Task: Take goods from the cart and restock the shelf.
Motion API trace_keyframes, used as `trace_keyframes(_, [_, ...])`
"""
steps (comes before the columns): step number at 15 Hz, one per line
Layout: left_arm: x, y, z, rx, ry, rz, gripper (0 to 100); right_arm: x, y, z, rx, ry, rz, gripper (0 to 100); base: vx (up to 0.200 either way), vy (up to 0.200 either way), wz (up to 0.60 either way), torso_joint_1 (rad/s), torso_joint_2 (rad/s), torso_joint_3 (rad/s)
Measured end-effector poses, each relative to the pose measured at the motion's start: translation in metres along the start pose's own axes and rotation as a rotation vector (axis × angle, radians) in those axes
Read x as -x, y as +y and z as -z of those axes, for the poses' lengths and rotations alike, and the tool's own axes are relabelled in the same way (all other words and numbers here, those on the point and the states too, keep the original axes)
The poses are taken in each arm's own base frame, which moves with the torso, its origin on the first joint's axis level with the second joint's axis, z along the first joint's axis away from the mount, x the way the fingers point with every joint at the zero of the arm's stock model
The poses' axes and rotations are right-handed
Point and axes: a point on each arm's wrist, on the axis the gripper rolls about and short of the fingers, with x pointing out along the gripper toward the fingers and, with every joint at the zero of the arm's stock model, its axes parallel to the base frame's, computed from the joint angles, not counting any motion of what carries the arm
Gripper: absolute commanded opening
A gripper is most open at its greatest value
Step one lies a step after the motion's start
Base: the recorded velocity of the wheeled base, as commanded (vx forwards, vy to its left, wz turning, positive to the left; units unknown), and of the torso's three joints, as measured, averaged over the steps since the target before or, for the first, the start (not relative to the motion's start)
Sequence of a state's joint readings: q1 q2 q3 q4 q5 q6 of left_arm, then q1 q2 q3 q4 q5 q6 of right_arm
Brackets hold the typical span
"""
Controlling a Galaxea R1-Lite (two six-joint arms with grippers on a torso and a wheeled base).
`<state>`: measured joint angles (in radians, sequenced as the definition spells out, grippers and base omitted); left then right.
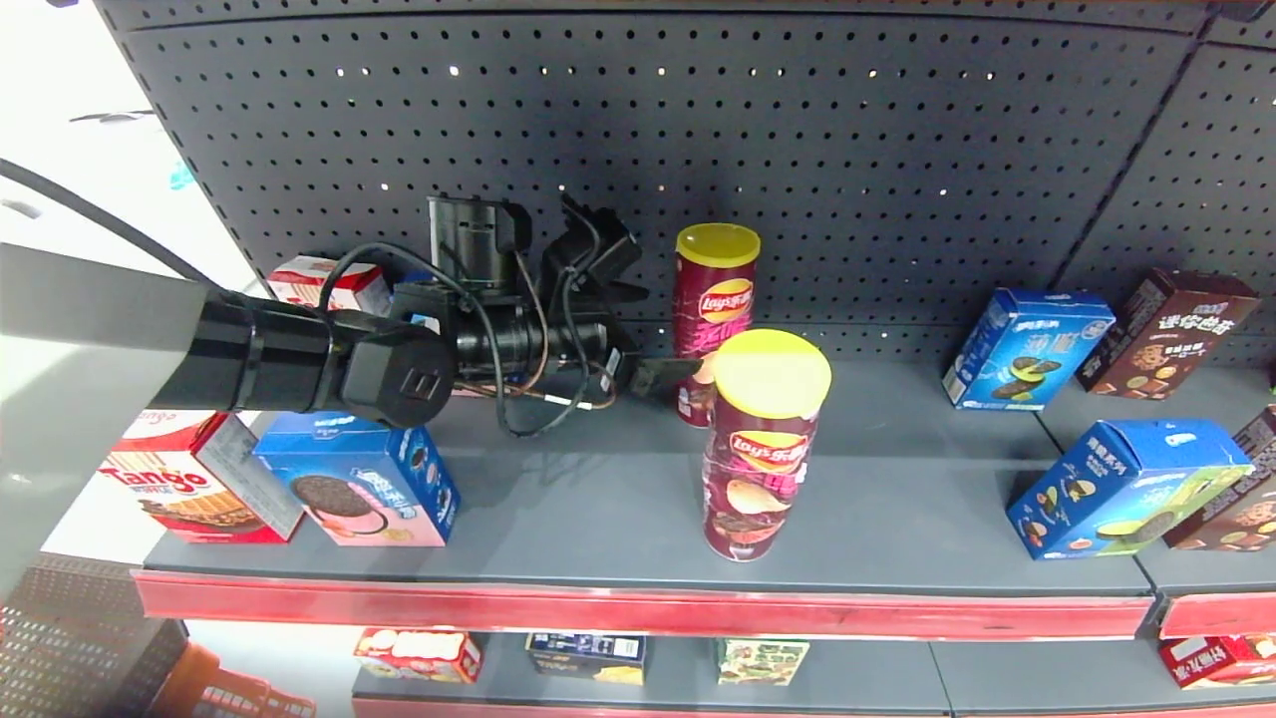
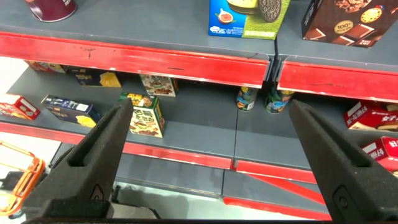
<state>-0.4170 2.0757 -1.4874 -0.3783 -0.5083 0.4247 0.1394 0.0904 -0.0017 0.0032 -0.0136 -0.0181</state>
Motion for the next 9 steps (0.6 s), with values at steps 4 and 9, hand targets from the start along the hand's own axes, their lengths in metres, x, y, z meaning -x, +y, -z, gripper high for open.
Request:
trace_keyframes(4, [0.0015, 0.0000, -0.0020, -0.042, 0.029, -0.073, 100, 0.0000, 0.0000, 0.0000, 0.000, 0.000, 0.000, 100, 0.000, 0.000, 0.00, 0.000, 0.00, 0.000])
trace_keyframes(9, [-0.0036, 0.0016, 0.0048, -0.035, 0.057, -0.104, 100, 0.0000, 0.0000, 0.0000, 0.000, 0.000, 0.000, 100, 0.000, 0.000, 0.00, 0.000, 0.00, 0.000])
